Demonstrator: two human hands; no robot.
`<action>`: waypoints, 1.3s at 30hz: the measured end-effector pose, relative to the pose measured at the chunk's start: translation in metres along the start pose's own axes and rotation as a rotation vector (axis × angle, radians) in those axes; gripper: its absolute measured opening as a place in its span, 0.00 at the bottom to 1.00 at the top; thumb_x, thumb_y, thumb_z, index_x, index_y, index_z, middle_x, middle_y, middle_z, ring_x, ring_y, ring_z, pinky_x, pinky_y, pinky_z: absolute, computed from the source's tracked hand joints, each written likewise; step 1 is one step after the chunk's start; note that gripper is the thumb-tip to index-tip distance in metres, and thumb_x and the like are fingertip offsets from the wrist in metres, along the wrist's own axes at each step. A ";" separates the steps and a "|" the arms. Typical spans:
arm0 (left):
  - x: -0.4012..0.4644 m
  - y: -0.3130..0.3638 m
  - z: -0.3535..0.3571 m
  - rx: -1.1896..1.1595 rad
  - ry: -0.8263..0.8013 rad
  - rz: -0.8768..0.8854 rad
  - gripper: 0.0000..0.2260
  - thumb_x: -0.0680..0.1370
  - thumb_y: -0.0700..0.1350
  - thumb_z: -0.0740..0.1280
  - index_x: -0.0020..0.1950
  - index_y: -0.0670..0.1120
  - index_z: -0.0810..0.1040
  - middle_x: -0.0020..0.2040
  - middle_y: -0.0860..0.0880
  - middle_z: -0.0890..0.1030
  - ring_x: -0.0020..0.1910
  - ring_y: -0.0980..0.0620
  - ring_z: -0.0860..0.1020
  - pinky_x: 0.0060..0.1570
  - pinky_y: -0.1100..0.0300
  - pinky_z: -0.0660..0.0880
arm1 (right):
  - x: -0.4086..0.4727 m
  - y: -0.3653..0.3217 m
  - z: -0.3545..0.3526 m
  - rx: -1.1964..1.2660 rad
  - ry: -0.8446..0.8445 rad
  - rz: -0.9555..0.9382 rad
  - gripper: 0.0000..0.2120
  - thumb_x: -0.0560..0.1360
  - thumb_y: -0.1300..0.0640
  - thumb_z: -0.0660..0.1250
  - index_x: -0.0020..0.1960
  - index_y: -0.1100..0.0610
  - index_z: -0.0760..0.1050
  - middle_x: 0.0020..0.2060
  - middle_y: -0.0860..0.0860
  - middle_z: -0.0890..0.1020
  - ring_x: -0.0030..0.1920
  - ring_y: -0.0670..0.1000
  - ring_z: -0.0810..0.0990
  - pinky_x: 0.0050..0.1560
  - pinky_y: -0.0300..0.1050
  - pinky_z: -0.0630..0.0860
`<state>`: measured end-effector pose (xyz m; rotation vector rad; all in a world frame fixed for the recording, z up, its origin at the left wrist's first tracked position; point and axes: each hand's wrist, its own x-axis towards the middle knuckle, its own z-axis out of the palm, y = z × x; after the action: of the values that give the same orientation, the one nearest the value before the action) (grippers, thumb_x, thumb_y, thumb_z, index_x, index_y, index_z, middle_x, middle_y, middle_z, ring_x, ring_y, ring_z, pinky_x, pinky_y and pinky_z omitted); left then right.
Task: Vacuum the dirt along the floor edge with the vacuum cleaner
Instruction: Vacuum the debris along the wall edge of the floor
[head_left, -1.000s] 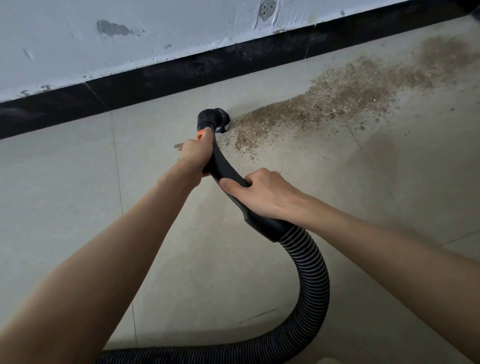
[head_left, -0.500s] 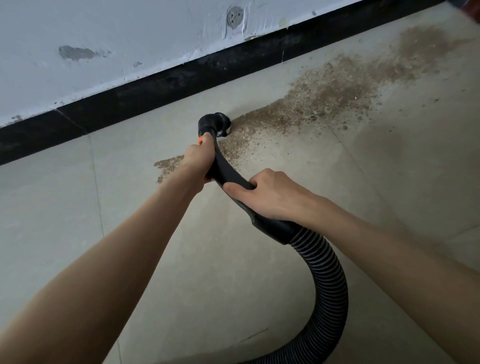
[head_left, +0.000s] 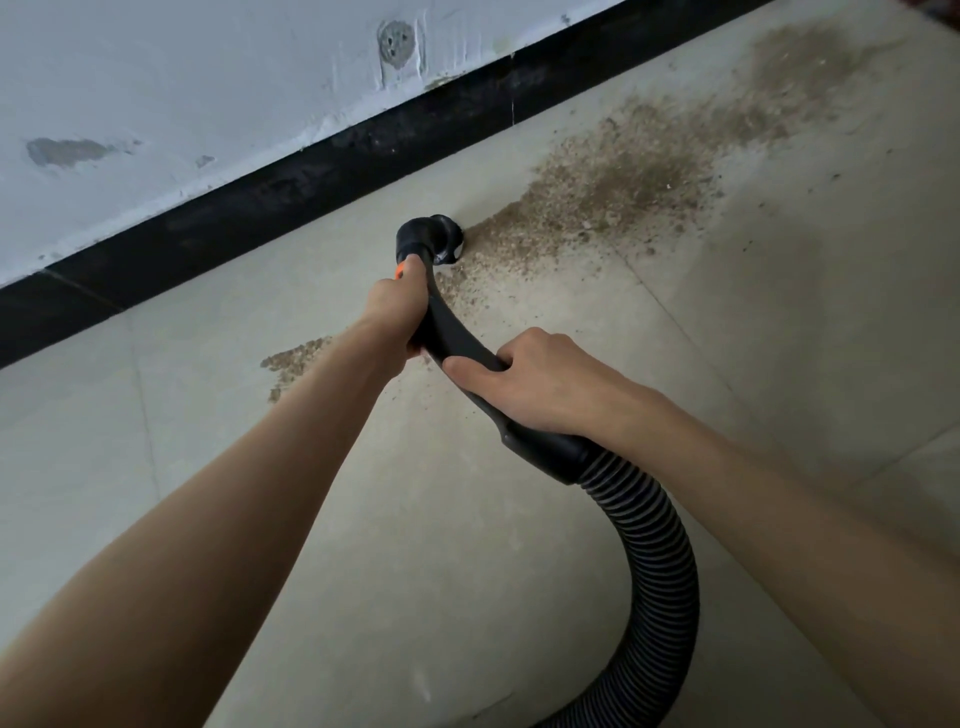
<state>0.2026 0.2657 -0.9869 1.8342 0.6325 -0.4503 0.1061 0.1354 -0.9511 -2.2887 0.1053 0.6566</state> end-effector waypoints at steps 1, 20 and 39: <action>0.001 0.002 0.003 -0.001 -0.003 0.000 0.16 0.81 0.53 0.54 0.57 0.41 0.69 0.47 0.44 0.75 0.48 0.46 0.77 0.42 0.55 0.76 | 0.001 0.002 -0.002 -0.001 0.000 0.004 0.27 0.75 0.32 0.60 0.35 0.55 0.70 0.31 0.50 0.78 0.32 0.50 0.78 0.32 0.43 0.71; 0.027 0.046 0.064 0.010 -0.138 0.069 0.16 0.81 0.54 0.55 0.57 0.41 0.68 0.46 0.46 0.75 0.45 0.48 0.76 0.43 0.55 0.76 | 0.023 0.027 -0.046 0.033 0.107 0.097 0.25 0.76 0.33 0.59 0.36 0.54 0.66 0.33 0.50 0.76 0.32 0.50 0.75 0.31 0.44 0.66; 0.050 0.060 0.065 0.048 -0.185 0.085 0.19 0.82 0.55 0.53 0.58 0.39 0.68 0.47 0.45 0.74 0.44 0.47 0.76 0.44 0.55 0.76 | 0.050 0.026 -0.045 0.019 0.135 0.066 0.24 0.76 0.35 0.59 0.35 0.54 0.63 0.31 0.50 0.72 0.30 0.50 0.72 0.31 0.44 0.65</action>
<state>0.2789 0.1993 -0.9939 1.8314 0.4195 -0.5752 0.1617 0.0921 -0.9654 -2.3186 0.2516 0.5317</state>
